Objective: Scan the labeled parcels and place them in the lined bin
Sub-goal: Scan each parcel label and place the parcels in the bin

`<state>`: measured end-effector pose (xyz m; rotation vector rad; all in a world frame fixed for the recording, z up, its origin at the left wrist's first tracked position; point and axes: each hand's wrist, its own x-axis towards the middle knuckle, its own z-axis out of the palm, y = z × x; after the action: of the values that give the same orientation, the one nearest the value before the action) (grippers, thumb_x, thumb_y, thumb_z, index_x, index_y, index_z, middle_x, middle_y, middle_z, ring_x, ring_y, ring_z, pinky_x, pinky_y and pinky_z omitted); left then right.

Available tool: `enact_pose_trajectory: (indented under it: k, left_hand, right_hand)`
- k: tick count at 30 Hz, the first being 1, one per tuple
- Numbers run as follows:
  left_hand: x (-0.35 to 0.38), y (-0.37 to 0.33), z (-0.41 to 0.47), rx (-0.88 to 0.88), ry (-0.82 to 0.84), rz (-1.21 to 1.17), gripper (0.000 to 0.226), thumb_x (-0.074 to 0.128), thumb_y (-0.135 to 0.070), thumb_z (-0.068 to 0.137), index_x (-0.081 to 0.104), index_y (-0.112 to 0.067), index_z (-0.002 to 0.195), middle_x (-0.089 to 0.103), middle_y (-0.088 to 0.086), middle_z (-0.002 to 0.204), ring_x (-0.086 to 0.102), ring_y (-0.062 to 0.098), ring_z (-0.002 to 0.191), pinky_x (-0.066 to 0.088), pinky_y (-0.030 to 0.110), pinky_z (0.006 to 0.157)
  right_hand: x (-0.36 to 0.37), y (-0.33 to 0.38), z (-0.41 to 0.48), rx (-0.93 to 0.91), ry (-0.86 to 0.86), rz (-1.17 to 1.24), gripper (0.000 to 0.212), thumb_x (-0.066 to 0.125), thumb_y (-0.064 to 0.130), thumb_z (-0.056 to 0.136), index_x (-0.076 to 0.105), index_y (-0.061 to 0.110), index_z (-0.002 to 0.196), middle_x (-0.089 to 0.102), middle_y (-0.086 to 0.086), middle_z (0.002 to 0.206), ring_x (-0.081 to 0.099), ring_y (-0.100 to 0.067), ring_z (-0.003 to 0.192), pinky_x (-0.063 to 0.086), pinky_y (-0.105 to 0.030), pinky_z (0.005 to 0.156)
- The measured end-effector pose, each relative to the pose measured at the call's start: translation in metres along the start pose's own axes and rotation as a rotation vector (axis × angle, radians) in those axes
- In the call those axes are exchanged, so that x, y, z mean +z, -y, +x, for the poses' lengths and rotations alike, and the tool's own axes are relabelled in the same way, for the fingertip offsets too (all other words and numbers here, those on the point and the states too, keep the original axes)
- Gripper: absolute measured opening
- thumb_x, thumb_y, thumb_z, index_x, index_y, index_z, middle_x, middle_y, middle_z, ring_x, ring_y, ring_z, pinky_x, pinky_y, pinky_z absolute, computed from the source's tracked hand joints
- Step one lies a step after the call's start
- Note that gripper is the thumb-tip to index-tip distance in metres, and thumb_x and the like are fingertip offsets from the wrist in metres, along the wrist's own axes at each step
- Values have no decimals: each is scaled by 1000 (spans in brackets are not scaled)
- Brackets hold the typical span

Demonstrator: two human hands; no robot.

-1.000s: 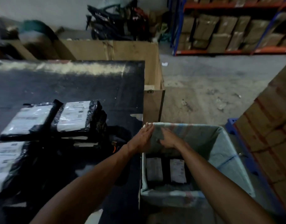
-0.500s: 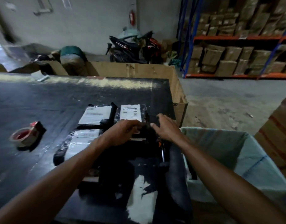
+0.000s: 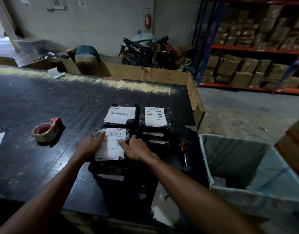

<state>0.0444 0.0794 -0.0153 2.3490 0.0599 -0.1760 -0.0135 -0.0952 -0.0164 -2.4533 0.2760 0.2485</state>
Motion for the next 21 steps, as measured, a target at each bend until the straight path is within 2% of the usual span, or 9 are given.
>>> enact_pose_trajectory:
  k: [3, 6, 8, 9, 11, 13, 16, 19, 21]
  left_hand:
    - [13, -26, -22, 48, -93, -65, 50, 56, -43, 99, 63, 4, 116, 67, 26, 112, 64, 39, 105, 46, 33, 83]
    - [41, -51, -47, 90, -189, -256, 52, 64, -46, 92, 44, -6, 118, 62, 18, 122, 62, 38, 111, 50, 43, 92]
    - [63, -69, -58, 89, -193, -364, 52, 64, -50, 91, 41, -11, 115, 63, 17, 119, 62, 35, 109, 50, 45, 93]
    - [75, -78, -64, 64, -160, -384, 53, 63, -55, 90, 42, -13, 116, 64, 17, 119, 63, 36, 109, 50, 44, 93]
    - [102, -86, -63, 21, -62, -360, 58, 58, -61, 90, 45, -12, 120, 66, 18, 121, 63, 37, 110, 50, 43, 93]
    - [128, -85, -59, -1, -5, -304, 60, 53, -64, 92, 52, -11, 119, 66, 19, 121, 63, 38, 110, 50, 43, 92]
    - [160, -79, -59, 16, 37, -302, 60, 50, -62, 94, 57, -6, 115, 67, 20, 117, 63, 39, 107, 50, 41, 88]
    - [186, -68, -61, -12, 107, -316, 55, 53, -57, 96, 58, -5, 113, 68, 17, 113, 64, 38, 106, 47, 36, 82]
    - [202, -55, -62, -49, 157, -355, 53, 53, -56, 96, 63, -5, 108, 71, 14, 107, 67, 35, 103, 51, 37, 84]
  right_hand:
    - [-6, -15, -9, -12, -44, 169, 80, 38, 63, 99, 34, -1, 147, 50, -23, 147, 52, -39, 132, 44, -43, 104]
    - [-19, -47, -24, -78, -176, 328, 61, 38, 67, 97, 42, 13, 128, 64, -11, 125, 66, -28, 105, 52, -35, 82]
    - [-31, -70, -36, -101, -284, 388, 51, 40, 63, 98, 41, 17, 121, 65, 1, 109, 67, -13, 85, 50, -24, 63]
    - [-36, -85, -40, -99, -344, 380, 48, 41, 60, 99, 41, 17, 121, 63, 4, 103, 65, -9, 81, 46, -21, 60]
    - [-45, -115, -43, -72, -406, 321, 42, 43, 56, 100, 43, 19, 119, 61, 6, 99, 62, -11, 83, 46, -26, 67]
    - [-50, -146, -41, -41, -361, 240, 39, 42, 59, 99, 46, 22, 109, 66, -2, 102, 65, -23, 92, 47, -32, 77]
    - [-57, -191, -32, 12, -414, 103, 38, 40, 52, 103, 57, 18, 96, 67, -8, 103, 64, -29, 99, 46, -35, 80]
    - [-63, -221, -11, 213, -574, 46, 38, 44, 47, 102, 60, 13, 107, 62, -15, 115, 61, -36, 110, 49, -42, 89]
    - [-61, -227, 5, 413, -465, 53, 57, 52, 54, 96, 52, 5, 126, 57, -23, 132, 56, -40, 123, 46, -44, 98]
